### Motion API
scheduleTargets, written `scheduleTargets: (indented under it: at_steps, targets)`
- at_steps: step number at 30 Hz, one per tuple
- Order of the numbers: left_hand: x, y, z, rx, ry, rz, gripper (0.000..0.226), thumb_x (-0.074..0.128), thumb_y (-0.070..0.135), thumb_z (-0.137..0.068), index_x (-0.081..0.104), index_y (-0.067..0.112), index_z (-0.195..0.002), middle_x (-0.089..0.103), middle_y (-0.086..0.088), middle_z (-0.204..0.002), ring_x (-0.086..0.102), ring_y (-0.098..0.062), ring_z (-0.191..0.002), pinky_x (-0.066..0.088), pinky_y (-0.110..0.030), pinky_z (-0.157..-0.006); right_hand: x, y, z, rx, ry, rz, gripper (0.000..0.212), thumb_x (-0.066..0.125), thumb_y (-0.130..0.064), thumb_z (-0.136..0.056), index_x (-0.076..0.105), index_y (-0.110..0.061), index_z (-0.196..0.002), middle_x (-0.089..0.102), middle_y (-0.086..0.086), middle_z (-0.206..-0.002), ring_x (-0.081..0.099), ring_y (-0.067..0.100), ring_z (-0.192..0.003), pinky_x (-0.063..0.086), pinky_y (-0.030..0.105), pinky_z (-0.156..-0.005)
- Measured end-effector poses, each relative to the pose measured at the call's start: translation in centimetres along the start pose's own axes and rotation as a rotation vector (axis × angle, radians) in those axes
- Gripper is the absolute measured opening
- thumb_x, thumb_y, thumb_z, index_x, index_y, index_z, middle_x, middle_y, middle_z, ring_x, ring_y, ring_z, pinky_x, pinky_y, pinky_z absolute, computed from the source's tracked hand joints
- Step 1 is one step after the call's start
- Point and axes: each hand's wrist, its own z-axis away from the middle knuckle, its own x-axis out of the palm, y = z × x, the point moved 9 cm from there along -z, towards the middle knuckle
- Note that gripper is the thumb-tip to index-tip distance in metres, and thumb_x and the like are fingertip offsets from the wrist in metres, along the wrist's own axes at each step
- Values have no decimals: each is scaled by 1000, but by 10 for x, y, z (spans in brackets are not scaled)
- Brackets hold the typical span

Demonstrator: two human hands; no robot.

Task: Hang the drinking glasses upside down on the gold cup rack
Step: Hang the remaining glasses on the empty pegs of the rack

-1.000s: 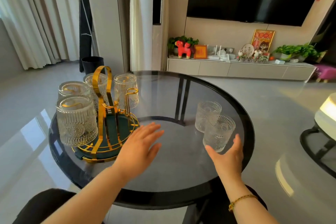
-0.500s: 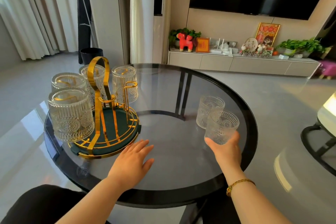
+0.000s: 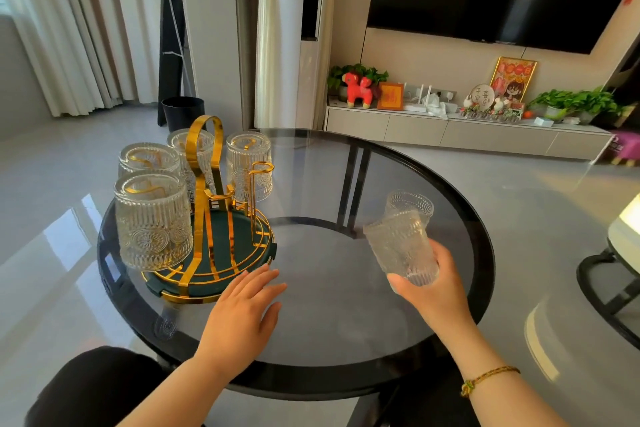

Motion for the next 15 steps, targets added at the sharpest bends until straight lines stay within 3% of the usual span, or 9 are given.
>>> scheduleTargets:
  at_steps: [2,4,6,9,11,15]
  targets:
    - [-9,-9,5,-29,7,-34,31,41,27,-90,69,13,-91,72,-11,-100,65,-32,-98,50,-55,-77,5,-21,-3,-20,-92,11,59,75,-21,-61,37,-35,-105,48,-11,-103,48,6,-90,41,7,-59]
    - [-17,-23,9,-81,43,-39,18,69,12,-73,69,10,-91,72,-14,-99,64,-37,-97,48,-58,-78,11,-42,-7,-22,-171,7,54,73,-21,-63,35,-36,-99,45,-19,-94,46,0,-83,40,3,-47]
    - [-18,-37,13,-113,31,-67,41,83,3,-53,69,9,-91,71,-15,-99,64,-38,-97,46,-57,-79,19,-62,-12,-30,-228,4,51,71,-22,-65,35,-33,-100,43,-20,-92,46,-1,-82,42,7,-50]
    - [-21,-46,16,-130,14,-114,50,86,7,-49,67,9,-95,72,-13,-100,65,-34,-96,46,-53,-81,30,-86,-22,-15,-257,-22,53,72,-23,-64,39,-27,-104,47,-12,-99,51,10,-93,46,25,-75]
    - [-20,-47,16,-142,2,-110,52,86,12,-50,67,10,-98,71,-12,-102,65,-32,-98,44,-53,-83,36,-98,-28,-14,-274,-26,56,73,-25,-62,40,-25,-108,49,-1,-113,50,19,-104,44,33,-82]
    - [-17,-45,18,-131,-37,-125,56,86,25,-50,65,14,-101,72,-6,-104,65,-25,-99,47,-46,-85,54,-128,-33,-127,-297,56,56,75,-25,-61,39,-30,-105,47,-1,-114,50,13,-95,44,23,-64]
